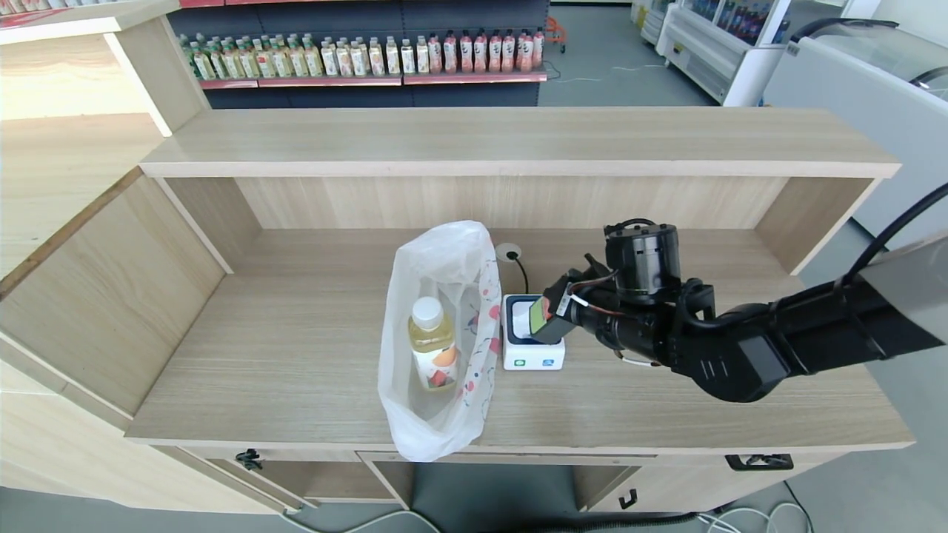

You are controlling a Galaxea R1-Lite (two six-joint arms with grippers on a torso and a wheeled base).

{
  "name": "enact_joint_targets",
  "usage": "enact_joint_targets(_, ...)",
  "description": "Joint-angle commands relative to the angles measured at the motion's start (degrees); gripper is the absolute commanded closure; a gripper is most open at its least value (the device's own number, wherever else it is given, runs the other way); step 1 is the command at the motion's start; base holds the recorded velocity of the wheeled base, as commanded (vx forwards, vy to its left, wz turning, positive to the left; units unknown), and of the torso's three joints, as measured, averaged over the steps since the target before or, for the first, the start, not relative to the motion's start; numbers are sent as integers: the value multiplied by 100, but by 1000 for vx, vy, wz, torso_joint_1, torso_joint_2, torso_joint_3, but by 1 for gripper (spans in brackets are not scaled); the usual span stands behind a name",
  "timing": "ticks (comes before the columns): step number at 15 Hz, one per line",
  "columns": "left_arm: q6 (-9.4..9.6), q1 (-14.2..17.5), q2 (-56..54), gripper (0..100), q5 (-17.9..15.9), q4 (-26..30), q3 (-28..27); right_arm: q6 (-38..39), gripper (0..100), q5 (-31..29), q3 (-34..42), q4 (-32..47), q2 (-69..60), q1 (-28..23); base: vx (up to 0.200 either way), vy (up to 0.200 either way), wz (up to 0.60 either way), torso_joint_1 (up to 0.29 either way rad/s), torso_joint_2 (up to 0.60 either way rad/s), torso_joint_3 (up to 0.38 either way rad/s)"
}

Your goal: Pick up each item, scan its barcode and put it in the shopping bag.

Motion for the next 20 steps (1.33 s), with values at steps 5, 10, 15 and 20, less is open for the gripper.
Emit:
enact_joint_targets(5,2,2,-2,0,1,-1,1,-227,100,265,-480,-9,484,-43,0,0,0,0,0,0)
enact_joint_targets(10,2,11,-2,0,1,-1,1,-219,100,282,-893,-176,1038,-43,0,0,0,0,0,0)
enact_joint_targets(15,2,2,-2,0,1,-1,1,-219,100,318,-954,-273,1240,-34,0,0,0,0,0,0)
enact_joint_targets(20,-7,2,-2,0,1,-1,1,-219,100,326,-1025,-264,1249,-17,0,0,0,0,0,0)
